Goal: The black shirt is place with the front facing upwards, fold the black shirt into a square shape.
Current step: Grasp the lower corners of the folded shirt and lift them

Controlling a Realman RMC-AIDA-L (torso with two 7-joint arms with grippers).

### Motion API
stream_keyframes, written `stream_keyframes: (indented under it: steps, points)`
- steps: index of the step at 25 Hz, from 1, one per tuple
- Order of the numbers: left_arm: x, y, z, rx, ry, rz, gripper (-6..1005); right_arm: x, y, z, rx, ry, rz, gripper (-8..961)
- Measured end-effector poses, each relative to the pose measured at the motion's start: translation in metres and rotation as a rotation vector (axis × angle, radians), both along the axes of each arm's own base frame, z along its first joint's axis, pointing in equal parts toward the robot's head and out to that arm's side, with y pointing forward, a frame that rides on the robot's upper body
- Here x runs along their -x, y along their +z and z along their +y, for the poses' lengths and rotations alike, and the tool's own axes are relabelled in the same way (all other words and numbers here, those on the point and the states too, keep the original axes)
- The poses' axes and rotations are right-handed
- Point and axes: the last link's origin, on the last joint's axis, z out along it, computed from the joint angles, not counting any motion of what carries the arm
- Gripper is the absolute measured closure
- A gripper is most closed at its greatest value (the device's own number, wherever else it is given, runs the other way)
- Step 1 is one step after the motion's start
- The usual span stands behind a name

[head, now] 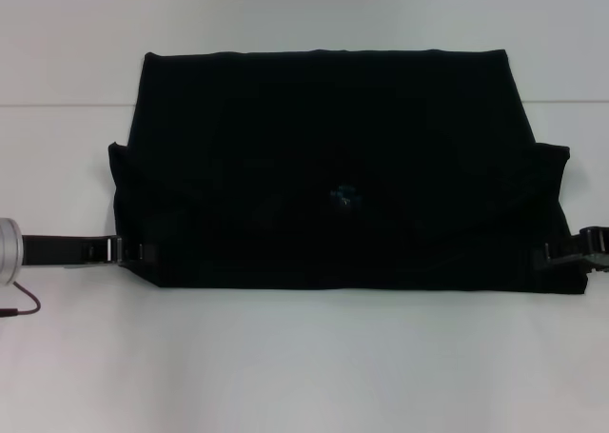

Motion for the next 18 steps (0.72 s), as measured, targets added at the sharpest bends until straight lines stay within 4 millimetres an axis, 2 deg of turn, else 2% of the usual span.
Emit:
stream_keyframes:
  steps: [2,8,13,18]
  points:
    - [-0.0003,-0.0001,0.0001,-0.001,-0.001,-0.002,968,-0.0005,-0.0007,0.0000,0.002,0.004,-0.010,48]
    - [-0.0011,0.0000,0.0007,-0.004,-0.009,-0.003,968,-0.0005,-0.0012,0.0007,0.002,0.008,-0.019,202]
    - [-0.0017,0.0000,0.0011,-0.003,-0.012,-0.001,968,0.0000,-0.0011,0.0013,0.001,0.009,-0.020,447]
    - [-0.0016,-0.0002,0.0012,0.000,-0.014,0.004,968,0.0010,-0.0011,0.0022,0.001,0.012,-0.020,651]
